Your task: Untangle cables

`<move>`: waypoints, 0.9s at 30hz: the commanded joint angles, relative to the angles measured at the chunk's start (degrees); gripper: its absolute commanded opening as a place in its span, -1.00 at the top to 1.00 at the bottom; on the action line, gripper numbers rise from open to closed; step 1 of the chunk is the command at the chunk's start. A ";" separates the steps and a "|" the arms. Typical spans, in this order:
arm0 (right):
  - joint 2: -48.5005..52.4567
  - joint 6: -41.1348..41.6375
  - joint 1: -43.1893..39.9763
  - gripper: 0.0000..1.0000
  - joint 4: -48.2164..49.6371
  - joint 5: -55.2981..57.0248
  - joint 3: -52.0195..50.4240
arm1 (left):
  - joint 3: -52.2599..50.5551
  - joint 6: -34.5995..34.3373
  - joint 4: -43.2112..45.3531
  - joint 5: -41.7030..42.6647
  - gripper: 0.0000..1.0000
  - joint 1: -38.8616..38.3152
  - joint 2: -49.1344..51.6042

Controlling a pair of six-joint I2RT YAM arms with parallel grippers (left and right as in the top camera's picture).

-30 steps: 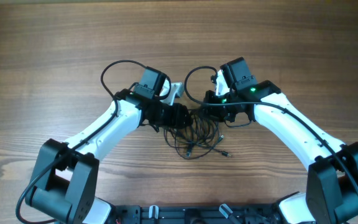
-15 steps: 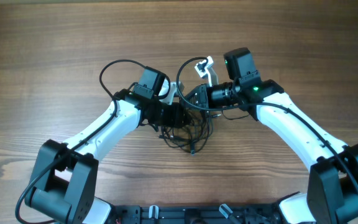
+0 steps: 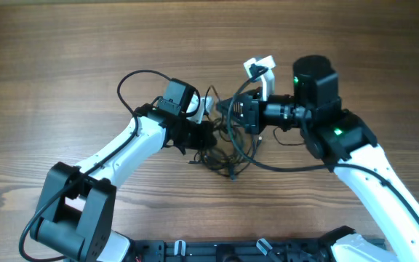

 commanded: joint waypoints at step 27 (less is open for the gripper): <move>-1.90 7.41 -59.69 0.91 -29.27 27.54 0.83 | -0.37 -10.82 -13.46 -10.73 0.91 43.54 0.52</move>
